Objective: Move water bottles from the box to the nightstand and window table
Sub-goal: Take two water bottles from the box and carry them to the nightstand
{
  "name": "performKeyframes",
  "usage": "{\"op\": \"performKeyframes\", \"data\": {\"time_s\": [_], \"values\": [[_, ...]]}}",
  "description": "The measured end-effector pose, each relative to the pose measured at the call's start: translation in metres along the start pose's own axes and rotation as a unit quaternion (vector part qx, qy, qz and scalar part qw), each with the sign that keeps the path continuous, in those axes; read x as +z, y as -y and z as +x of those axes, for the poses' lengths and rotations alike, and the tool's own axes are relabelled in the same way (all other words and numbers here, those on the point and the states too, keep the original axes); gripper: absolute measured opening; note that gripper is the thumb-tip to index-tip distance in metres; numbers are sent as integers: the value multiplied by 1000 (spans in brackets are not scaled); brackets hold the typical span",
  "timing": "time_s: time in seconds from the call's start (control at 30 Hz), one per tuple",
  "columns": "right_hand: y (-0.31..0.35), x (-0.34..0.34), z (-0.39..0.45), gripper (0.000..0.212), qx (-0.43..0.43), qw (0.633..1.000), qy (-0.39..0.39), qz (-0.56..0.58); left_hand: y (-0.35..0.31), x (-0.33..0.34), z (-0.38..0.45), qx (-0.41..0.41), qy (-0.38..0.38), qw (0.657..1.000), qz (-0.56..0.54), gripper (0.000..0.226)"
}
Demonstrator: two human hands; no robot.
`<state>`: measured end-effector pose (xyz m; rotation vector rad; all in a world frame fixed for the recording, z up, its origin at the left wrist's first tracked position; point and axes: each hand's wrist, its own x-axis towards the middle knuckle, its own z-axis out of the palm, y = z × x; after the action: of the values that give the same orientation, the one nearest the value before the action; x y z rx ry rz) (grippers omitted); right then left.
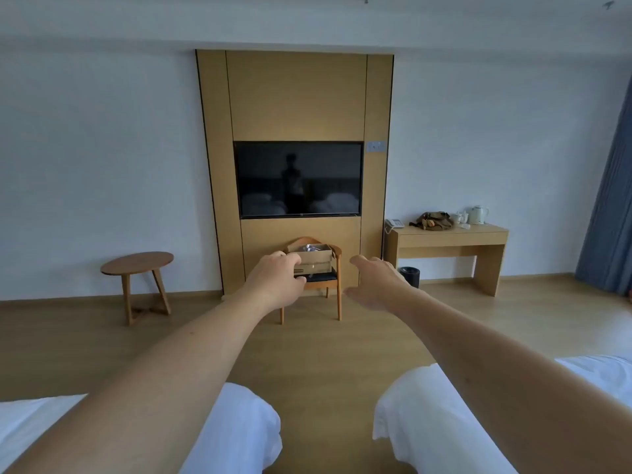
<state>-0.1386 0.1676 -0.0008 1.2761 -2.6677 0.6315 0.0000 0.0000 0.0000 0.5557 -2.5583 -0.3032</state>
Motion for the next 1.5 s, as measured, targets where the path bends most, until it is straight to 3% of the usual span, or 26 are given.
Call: {"op": "performKeyframes", "data": {"time_s": [0.37, 0.8, 1.1, 1.3, 1.5], "values": [[-103, 27, 154, 62, -4, 1000, 1, 11, -2, 80, 160, 21, -32, 999, 31, 38], [-202, 35, 374, 61, -37, 999, 17, 29, 5, 161, 374, 5, -2, 997, 74, 35], [-226, 105, 520, 61, -37, 999, 26, 24, 86, 219, 498, -2, 12, 997, 76, 28], [-221, 138, 649, 55, -26, 999, 24, 29, 169, 228, 620, -3, -32, 998, 51, 45], [-217, 160, 772, 57, -15, 999, -4, 46, 243, 254, 730, -18, -18, 998, 55, 42]]}}
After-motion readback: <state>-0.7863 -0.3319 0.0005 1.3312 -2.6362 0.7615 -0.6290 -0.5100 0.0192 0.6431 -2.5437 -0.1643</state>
